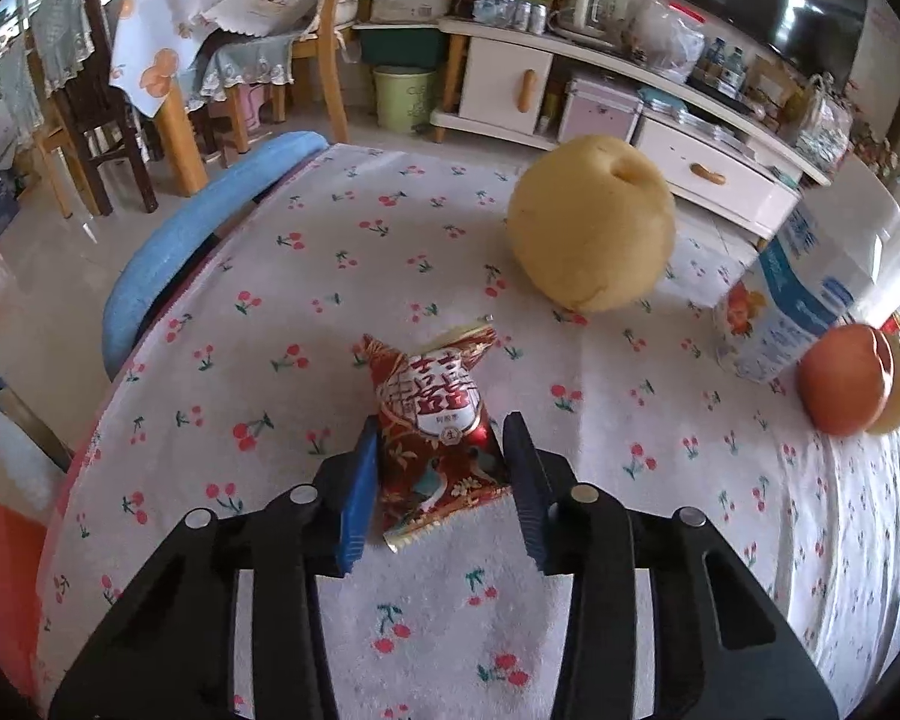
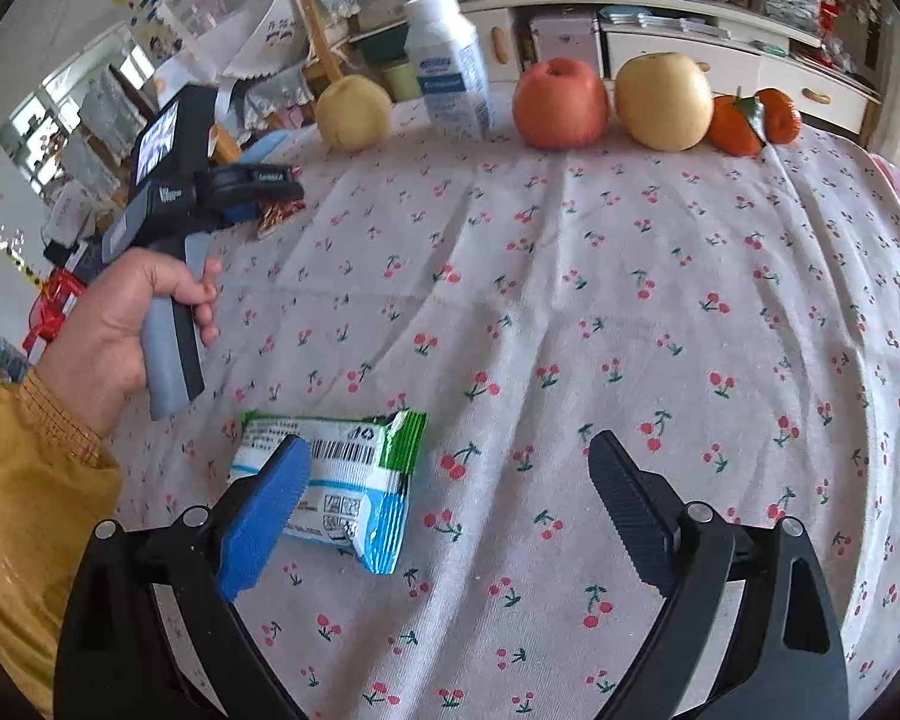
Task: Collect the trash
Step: 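Grasp the red-and-white snack bag with the left tool while the right tool grasps the blue-and-white bag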
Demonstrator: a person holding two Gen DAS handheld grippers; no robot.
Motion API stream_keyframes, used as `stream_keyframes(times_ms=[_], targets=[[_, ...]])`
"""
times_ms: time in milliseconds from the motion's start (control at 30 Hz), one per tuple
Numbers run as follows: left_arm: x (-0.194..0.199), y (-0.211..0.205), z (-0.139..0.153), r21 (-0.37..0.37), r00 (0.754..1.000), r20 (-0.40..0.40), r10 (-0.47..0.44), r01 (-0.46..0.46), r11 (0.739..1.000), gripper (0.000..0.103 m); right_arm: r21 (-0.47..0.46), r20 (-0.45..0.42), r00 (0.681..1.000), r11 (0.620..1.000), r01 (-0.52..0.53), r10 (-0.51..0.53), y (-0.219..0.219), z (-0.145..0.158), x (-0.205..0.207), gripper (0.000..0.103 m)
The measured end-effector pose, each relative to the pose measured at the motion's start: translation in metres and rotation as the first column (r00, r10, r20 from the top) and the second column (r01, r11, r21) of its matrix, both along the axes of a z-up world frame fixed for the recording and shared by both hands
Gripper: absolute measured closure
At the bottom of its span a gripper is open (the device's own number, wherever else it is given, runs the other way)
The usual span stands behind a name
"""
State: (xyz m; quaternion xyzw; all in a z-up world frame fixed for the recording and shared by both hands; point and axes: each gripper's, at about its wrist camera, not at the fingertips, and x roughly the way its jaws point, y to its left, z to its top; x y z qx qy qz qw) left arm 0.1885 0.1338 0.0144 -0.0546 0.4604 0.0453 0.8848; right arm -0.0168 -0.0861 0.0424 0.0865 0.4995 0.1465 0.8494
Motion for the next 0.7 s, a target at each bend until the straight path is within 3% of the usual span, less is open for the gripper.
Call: stream_keyframes(times_ms=[300, 467, 700], targets=[[-0.027, -0.009, -0.002, -0.008, 0.997, -0.012, -0.078, 0.078, 0.997, 0.064, -0.023, 0.006, 0.991, 0.991, -0.133, 0.133, 0.026, -0.007, -0.002, 0.010], [-0.051, -0.010, -0.002, -0.016, 0.993, -0.008, -0.114, 0.114, 0.993, 0.064, -0.029, -0.049, 0.979, 0.980, -0.198, 0.197, 0.041, -0.021, -0.002, 0.010], [-0.091, -0.006, -0.003, -0.029, 0.987, 0.005, -0.159, 0.159, 0.987, 0.064, -0.018, -0.050, 0.973, 0.974, -0.227, 0.225, 0.052, -0.024, -0.005, 0.009]])
